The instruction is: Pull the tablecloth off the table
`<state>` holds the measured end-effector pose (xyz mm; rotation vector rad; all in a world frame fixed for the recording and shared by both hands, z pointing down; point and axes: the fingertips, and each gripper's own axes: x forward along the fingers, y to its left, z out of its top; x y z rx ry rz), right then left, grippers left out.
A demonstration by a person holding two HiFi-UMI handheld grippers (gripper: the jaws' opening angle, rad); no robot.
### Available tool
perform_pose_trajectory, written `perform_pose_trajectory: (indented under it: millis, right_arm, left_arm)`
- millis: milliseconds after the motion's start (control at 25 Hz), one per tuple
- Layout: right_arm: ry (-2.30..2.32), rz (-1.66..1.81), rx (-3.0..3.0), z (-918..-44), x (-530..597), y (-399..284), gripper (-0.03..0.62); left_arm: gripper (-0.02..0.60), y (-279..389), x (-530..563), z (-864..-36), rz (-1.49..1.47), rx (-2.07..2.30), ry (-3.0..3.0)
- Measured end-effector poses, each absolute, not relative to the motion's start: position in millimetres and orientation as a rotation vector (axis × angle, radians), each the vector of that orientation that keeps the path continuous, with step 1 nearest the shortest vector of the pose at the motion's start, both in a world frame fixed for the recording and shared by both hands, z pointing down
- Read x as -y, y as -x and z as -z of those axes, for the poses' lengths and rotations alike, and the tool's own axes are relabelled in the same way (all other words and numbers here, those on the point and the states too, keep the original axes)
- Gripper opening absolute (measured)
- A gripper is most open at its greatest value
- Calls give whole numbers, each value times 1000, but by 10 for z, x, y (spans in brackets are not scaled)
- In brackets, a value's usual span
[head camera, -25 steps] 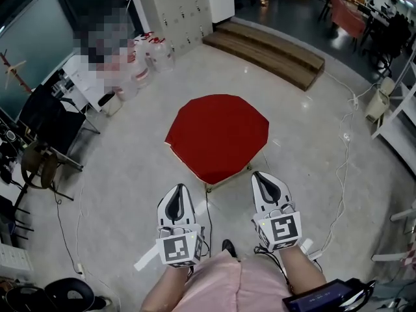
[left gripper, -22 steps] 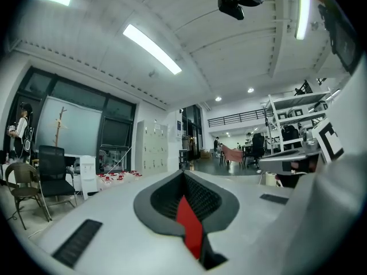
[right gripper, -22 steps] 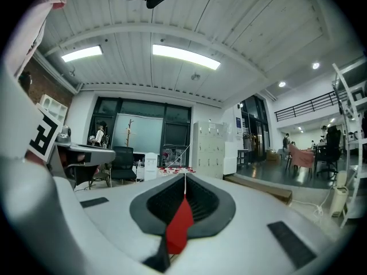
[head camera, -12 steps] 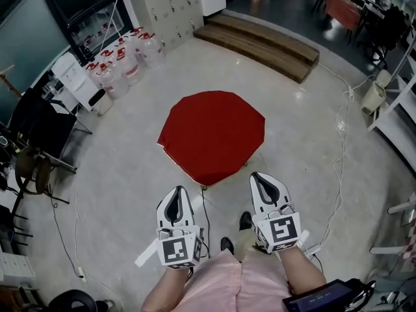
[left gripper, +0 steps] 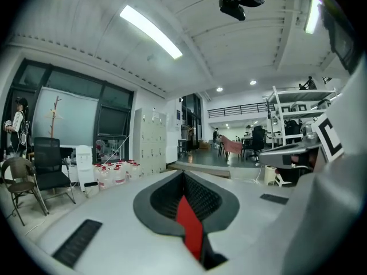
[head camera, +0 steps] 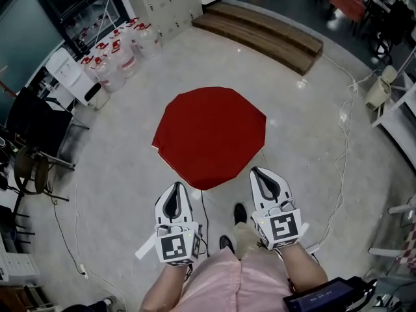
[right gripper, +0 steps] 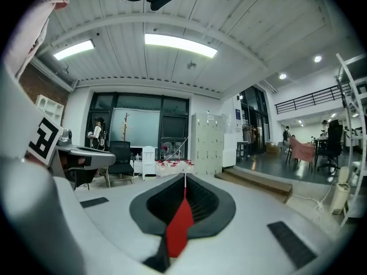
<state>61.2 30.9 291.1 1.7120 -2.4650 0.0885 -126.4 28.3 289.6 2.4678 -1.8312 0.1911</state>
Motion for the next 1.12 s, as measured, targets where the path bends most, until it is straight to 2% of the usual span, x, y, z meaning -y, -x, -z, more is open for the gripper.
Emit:
perform_pose_trajectory:
  millis: [400,1120]
  right_arm:
    - [-1681,-161,2464,-3134,465,-841,18]
    - [-1644,-80,2571,-2824,1631,-1279,18]
  left_arm:
    - [25,1124,458,-3046,-269,1843,-2426]
    - [25,764,1413,-2677,-255,1984,-2417]
